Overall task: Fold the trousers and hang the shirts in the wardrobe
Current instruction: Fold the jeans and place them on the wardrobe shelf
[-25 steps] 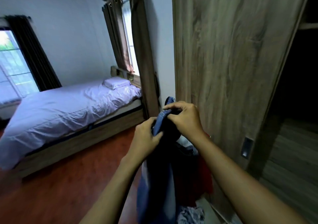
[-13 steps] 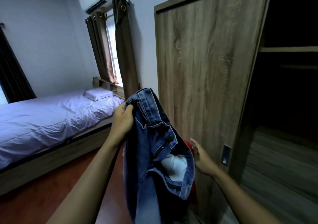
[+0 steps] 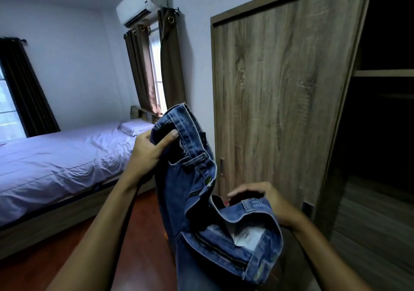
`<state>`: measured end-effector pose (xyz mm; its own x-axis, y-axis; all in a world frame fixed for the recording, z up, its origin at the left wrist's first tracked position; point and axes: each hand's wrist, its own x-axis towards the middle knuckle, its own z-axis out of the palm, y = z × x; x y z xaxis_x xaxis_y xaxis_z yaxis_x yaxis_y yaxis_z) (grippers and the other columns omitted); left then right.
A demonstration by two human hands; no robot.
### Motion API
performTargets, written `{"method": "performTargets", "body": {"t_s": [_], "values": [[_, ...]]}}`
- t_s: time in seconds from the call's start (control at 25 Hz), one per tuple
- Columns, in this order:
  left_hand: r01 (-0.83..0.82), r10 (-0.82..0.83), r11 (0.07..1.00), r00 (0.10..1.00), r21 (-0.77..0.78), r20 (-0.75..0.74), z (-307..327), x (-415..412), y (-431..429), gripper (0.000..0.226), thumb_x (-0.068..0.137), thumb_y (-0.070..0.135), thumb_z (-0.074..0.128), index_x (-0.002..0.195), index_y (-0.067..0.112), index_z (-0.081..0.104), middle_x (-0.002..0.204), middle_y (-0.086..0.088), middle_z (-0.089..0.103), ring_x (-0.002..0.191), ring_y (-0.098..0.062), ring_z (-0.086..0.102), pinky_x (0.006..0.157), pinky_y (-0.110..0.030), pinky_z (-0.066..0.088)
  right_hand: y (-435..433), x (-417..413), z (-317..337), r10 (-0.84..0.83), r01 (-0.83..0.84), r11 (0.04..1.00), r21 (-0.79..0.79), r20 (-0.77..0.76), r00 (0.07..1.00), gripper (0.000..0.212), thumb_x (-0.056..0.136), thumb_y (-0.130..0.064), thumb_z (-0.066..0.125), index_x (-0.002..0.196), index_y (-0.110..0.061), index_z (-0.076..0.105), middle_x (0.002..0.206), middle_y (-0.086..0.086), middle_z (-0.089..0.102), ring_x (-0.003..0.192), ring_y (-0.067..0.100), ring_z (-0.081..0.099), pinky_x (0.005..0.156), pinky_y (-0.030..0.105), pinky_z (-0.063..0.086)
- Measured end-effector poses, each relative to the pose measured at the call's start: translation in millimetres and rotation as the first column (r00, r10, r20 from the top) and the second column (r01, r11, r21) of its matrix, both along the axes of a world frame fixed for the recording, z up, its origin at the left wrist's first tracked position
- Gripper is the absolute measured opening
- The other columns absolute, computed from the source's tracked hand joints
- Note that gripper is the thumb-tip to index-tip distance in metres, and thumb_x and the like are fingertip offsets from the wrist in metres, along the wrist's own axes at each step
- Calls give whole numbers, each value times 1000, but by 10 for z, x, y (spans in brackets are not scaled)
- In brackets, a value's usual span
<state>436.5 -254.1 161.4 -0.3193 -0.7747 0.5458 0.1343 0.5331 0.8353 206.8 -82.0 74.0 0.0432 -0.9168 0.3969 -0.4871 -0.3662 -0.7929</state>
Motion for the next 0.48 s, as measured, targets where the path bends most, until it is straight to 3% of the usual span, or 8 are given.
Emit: {"method": "performTargets", "body": {"t_s": [0.16,0.28,0.36,0.44,0.48], "values": [[-75,75,995,997,-61,1,22,86,-61,16,88,19,69,73,14,65,60,14,70,57,2,62,57,-15,52,57,102,404,142,-143,990,18,39,989,9,79,-15,78,84,-22,80,83,-9,76,81,6,71,72,22,54],[-140,139,990,989,-7,-53,-11,66,-181,18,90,19,68,73,15,65,58,17,69,55,6,62,54,-12,48,-50,144,517,151,-155,984,93,49,987,18,82,-7,75,68,-19,76,67,-16,69,68,-5,62,60,15,47],[-219,220,973,975,75,-5,-109,70,-342,20,89,29,71,76,14,70,63,11,72,61,1,65,57,-17,50,-305,-4,435,-42,25,996,89,190,981,25,82,-6,67,61,-19,69,61,-11,64,64,2,59,58,21,44],[-384,359,915,914,120,187,-273,99,-502,34,88,38,71,75,6,72,68,-3,72,69,-13,66,59,-26,46,-549,-207,278,-345,268,934,236,399,850,12,78,-9,65,71,-3,73,73,10,73,75,25,66,65,37,48],[-438,393,889,879,135,271,-359,106,-541,39,89,37,70,72,2,70,67,-10,68,73,-17,63,58,-29,42,-628,-270,220,-464,346,877,334,399,791,20,72,-15,66,75,2,74,80,20,75,79,32,67,66,46,48]]}}
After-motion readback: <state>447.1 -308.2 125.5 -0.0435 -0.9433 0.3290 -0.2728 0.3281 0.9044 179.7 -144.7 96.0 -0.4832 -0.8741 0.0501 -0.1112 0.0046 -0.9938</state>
